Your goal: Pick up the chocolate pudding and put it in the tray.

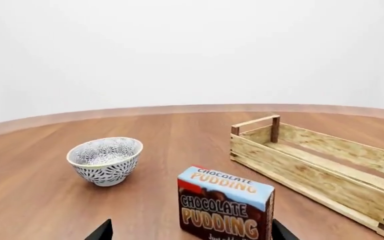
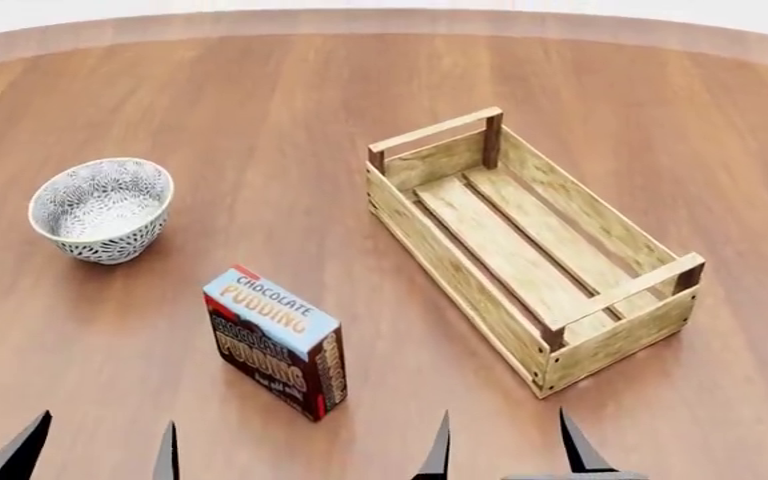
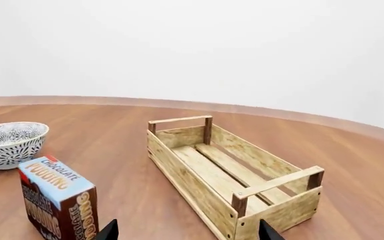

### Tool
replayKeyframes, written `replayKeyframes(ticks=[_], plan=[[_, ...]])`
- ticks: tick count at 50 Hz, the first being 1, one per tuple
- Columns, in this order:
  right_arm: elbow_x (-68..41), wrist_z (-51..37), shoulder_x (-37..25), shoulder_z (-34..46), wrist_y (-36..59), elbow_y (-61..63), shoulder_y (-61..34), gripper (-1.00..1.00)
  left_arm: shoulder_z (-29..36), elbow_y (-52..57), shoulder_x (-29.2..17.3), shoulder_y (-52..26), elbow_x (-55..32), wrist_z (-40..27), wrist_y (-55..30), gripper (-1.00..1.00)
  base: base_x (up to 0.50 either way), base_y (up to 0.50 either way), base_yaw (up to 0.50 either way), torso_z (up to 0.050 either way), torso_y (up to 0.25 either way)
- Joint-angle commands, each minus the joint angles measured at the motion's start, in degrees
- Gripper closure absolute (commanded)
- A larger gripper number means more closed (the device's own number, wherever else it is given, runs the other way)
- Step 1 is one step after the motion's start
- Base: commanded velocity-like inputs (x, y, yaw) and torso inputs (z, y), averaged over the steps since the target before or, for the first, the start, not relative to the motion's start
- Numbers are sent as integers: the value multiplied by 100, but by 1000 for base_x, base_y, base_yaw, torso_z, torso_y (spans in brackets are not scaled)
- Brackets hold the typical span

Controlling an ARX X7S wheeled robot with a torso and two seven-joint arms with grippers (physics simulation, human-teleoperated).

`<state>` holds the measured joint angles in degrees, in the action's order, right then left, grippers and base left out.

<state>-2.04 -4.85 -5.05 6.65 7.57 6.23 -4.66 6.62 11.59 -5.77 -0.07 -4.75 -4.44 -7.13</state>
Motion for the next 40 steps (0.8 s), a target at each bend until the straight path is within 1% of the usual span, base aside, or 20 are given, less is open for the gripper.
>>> replayKeyframes(ticks=[1,27,40], plan=[[-188,-26,-66,48,-54,-3,-17,-100,82,178,-70,35,-153,-48,-78,-100,258,74,0,0,0],[-318,-191,-204,209,-53,9,-60,-100,237,102,-201,26,-220,-218,8,-100,269,48,0,0,0],[-344,-285,-259,312,199,236,-149,-100,311,251,-283,21,-238,-294,-85,-100,249,43,0,0,0]])
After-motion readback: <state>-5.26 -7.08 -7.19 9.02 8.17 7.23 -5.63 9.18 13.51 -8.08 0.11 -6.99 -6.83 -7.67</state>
